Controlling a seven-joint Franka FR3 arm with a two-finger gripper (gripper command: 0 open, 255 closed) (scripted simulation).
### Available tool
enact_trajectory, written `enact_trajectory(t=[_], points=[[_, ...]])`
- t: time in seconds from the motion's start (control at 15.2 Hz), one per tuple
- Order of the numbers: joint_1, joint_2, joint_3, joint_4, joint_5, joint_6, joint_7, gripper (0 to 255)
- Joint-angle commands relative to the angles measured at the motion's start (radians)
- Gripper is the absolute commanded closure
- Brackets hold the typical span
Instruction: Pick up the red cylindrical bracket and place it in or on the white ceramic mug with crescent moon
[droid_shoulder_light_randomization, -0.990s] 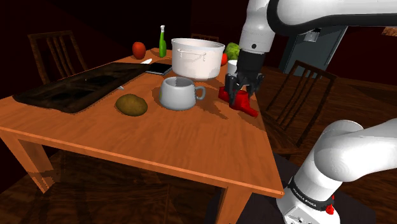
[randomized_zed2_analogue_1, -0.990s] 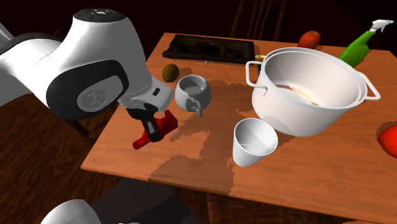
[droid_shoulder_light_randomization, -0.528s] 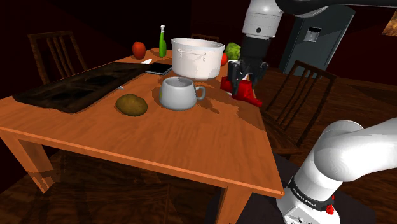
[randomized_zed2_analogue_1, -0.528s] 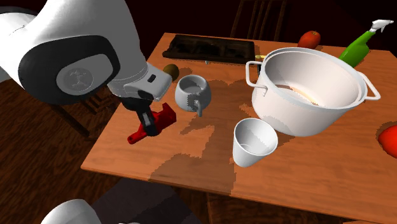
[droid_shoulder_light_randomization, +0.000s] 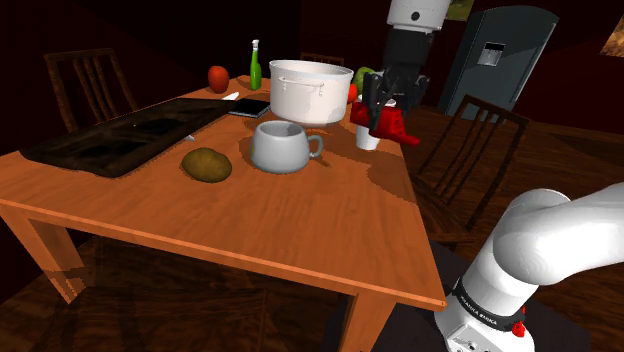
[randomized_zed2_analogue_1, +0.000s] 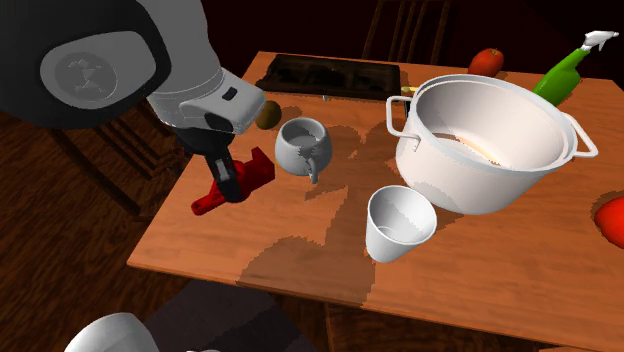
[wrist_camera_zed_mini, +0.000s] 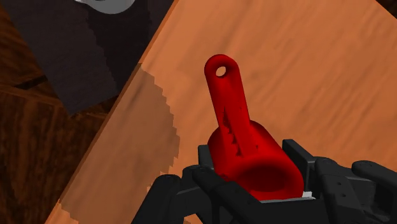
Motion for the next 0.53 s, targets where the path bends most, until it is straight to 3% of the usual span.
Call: enact_trajectory(t=[0.0,0.13,0.46], points=[[-0.002,0.010,-0.003,0.033,-0.003,-0.024,0.001,255],[-0.003,0.017,-0.004,0.057,-0.005,-0.040,0.002,255],[-0.029,0.213,0.033,0.193,-0.023,0.022,0.024,255]])
